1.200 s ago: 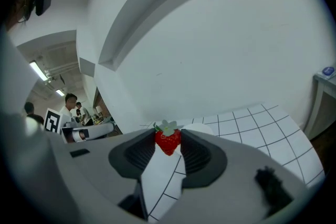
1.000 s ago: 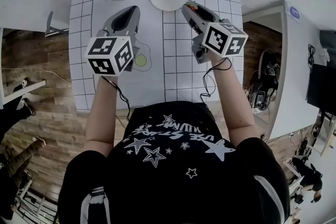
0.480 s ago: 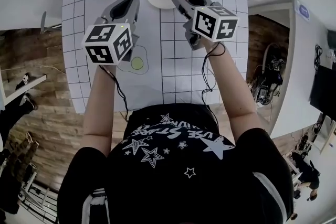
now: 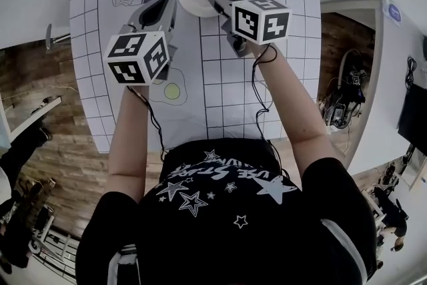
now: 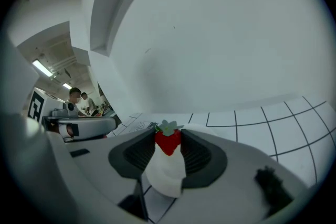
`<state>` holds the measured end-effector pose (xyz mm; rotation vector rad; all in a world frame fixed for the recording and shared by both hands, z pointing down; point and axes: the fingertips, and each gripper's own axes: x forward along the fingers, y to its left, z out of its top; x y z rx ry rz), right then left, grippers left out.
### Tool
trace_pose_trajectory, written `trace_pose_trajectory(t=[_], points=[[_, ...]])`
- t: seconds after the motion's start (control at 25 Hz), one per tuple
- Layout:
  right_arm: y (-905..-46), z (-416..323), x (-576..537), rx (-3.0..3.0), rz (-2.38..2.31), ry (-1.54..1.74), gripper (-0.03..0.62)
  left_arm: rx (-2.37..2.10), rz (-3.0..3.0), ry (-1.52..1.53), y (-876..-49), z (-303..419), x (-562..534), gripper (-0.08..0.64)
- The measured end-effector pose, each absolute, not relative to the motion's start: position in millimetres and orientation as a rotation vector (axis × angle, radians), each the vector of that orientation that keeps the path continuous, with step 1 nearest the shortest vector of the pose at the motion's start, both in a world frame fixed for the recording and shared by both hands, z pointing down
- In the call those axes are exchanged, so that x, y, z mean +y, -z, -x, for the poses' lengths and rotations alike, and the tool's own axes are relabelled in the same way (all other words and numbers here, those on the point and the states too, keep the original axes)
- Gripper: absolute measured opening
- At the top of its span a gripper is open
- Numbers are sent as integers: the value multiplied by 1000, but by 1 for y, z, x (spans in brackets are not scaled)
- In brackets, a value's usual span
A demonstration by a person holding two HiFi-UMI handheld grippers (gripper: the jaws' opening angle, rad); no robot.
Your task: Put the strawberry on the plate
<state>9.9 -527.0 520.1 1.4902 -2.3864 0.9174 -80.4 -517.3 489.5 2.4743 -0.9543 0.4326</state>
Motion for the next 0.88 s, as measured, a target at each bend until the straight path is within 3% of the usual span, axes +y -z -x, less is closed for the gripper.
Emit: trace_pose_trajectory(t=[0.88], points=[[-571, 8, -531, -2217, -1262, -858, 160, -971, -2434, -472, -513, 84, -518, 5]])
